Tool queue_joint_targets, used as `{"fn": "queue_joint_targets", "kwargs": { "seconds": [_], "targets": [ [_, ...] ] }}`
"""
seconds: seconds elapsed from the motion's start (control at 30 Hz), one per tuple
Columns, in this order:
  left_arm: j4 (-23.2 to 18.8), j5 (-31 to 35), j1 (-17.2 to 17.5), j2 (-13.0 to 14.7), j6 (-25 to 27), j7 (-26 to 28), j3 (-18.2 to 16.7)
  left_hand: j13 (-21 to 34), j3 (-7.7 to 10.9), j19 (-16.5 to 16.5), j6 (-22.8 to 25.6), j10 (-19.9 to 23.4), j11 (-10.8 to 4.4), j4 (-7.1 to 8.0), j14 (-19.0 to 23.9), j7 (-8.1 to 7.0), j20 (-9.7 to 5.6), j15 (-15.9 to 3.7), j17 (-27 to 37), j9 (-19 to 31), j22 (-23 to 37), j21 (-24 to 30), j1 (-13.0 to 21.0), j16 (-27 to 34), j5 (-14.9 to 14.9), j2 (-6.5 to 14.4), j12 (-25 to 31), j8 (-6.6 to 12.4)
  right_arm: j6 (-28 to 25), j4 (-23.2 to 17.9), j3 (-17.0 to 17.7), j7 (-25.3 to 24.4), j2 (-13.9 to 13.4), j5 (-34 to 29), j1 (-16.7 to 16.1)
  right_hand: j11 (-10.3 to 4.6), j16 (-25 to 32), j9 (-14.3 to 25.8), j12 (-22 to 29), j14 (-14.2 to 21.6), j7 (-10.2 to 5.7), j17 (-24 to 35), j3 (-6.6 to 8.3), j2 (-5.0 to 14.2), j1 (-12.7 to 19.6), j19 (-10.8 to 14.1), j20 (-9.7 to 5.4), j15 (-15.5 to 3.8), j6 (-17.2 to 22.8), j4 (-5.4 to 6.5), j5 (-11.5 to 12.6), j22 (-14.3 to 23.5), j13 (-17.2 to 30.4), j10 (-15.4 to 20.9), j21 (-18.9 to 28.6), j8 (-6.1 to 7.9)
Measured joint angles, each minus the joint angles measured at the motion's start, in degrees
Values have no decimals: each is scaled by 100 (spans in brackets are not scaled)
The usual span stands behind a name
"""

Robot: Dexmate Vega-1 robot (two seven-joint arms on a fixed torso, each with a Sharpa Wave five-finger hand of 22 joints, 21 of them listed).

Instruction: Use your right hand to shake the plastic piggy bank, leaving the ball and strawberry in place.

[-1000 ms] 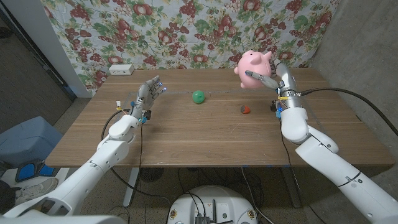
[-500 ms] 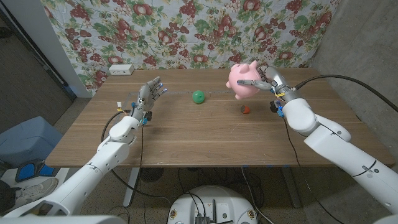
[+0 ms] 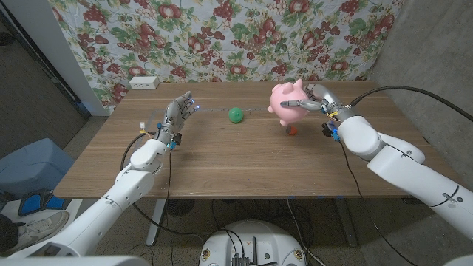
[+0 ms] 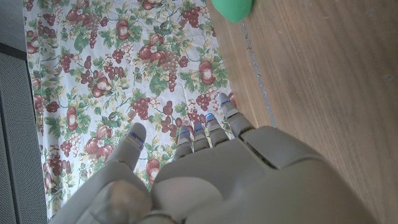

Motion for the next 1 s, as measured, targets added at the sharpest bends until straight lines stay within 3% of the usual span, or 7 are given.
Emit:
{"fn": "queue_joint_targets", "kwargs": {
  "seconds": [0.37,0.63,0.97,1.0],
  "targets": [
    [-51,13,49,4,-15,19,-13,0,0,0,-2,0,0,0,0,-3,0,0,0,0,0,-22,0,0,0,0,0,0,1088,324,113,-1142,350,-438,-432,0,1,0,0,0,0,0,0,0,0,0,0,0,0,0,0,1,0,0,40,0],
    [-76,15,75,15,-43,26,-26,0,0,0,-11,0,0,0,0,-11,0,0,1,0,0,-32,0,-27,0,0,0,0,1913,761,140,-2080,940,-931,-629,0,20,0,0,0,0,0,0,0,0,0,0,0,0,0,0,1,0,0,44,2],
    [-98,17,96,28,-68,28,-48,0,0,0,-11,0,0,0,0,-11,0,0,1,0,0,-43,0,-27,0,0,0,0,2540,1129,158,-2883,1508,-1372,-701,0,20,0,0,0,0,0,0,0,0,-10,10,0,0,0,1,2,0,0,45,3],
    [-99,17,97,29,-68,28,-50,0,0,0,-11,0,0,0,0,-11,0,0,1,0,0,-43,0,-27,0,0,0,0,2631,1212,165,-3007,1663,-1440,-711,1,20,0,0,0,0,0,0,0,0,-10,10,0,0,0,1,2,0,0,45,3]
  ]
}}
